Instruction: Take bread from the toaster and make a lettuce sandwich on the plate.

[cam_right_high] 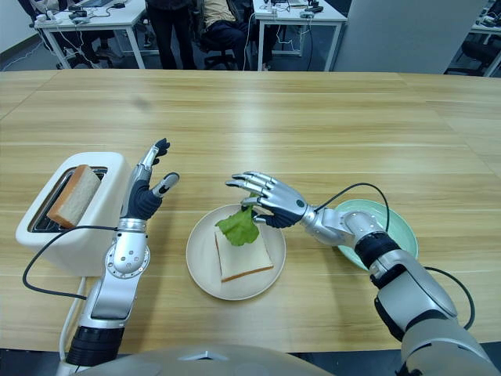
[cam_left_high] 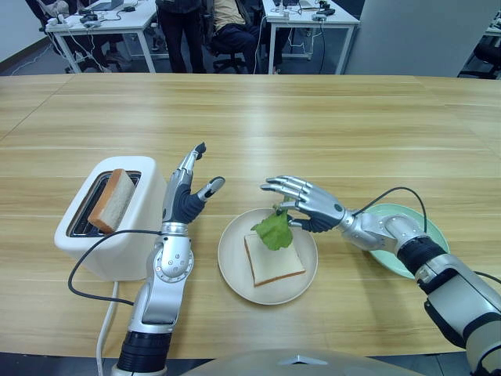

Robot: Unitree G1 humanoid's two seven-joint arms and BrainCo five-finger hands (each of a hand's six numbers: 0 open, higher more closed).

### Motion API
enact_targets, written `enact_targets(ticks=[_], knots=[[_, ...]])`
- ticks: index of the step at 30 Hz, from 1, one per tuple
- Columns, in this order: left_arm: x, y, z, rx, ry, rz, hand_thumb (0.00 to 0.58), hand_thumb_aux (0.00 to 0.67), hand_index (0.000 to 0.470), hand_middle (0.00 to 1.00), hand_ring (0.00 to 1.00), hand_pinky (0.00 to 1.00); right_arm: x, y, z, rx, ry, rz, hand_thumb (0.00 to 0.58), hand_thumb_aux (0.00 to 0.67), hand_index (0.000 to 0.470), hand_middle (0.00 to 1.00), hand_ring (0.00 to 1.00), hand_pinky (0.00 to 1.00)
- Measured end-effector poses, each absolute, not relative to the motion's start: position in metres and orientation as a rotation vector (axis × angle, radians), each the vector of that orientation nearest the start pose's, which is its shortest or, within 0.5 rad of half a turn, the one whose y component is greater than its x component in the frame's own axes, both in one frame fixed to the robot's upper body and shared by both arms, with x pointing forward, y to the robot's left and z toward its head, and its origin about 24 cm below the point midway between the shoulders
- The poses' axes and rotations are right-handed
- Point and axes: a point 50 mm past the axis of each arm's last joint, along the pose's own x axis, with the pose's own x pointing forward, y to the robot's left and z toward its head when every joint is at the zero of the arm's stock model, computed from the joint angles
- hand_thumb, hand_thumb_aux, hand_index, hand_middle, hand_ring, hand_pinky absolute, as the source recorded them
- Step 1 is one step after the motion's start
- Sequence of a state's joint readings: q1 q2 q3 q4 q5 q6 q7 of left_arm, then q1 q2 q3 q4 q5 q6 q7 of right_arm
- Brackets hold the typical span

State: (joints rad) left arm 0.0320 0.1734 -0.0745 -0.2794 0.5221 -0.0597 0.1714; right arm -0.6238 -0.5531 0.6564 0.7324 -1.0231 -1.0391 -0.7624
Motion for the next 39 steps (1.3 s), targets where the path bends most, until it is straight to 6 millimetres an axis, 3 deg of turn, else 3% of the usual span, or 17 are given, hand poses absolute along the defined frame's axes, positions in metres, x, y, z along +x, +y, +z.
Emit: enact_targets(ticks=[6, 20, 27, 36, 37, 38, 39], knots=[[0.239, 0.158, 0.108, 0.651, -0.376, 0.116, 0.0, 0.0, 0.0, 0.16, 0.16, 0.16, 0.275, -0.109, 0.051, -1.024, -1.032, 0.841, 0.58, 0.67, 0.46, 0.0, 0.0, 0.0], [0.239, 0.158, 0.108, 0.649, -0.373, 0.114, 0.0, 0.0, 0.0, 0.16, 0.16, 0.16, 0.27, -0.111, 0.027, -1.115, -0.939, 0.938, 0.58, 0.67, 0.46, 0.0, 0.0, 0.0], [0.239, 0.157, 0.107, 0.647, -0.372, 0.113, 0.0, 0.0, 0.0, 0.16, 0.16, 0.16, 0.275, -0.114, 0.027, -1.208, -0.966, 0.932, 0.58, 0.67, 0.46, 0.0, 0.0, 0.0], [0.239, 0.155, 0.106, 0.643, -0.371, 0.103, 0.0, 0.0, 0.0, 0.16, 0.16, 0.16, 0.278, -0.111, 0.03, -1.201, -0.994, 0.897, 0.58, 0.67, 0.46, 0.0, 0.0, 0.0], [0.239, 0.155, 0.106, 0.643, -0.371, 0.103, 0.0, 0.0, 0.0, 0.16, 0.16, 0.16, 0.278, -0.111, 0.03, -1.2, -0.993, 0.899, 0.567, 0.57, 0.391, 0.0, 0.0, 0.0], [0.239, 0.155, 0.106, 0.643, -0.372, 0.103, 0.0, 0.0, 0.0, 0.16, 0.16, 0.16, 0.277, -0.111, 0.029, -1.2, -0.99, 0.901, 0.438, 0.339, 0.233, 0.0, 0.0, 0.0], [0.239, 0.155, 0.106, 0.643, -0.372, 0.103, 0.0, 0.0, 0.0, 0.16, 0.16, 0.16, 0.278, -0.111, 0.029, -1.199, -0.987, 0.902, 0.304, 0.208, 0.143, 0.0, 0.0, 0.0]])
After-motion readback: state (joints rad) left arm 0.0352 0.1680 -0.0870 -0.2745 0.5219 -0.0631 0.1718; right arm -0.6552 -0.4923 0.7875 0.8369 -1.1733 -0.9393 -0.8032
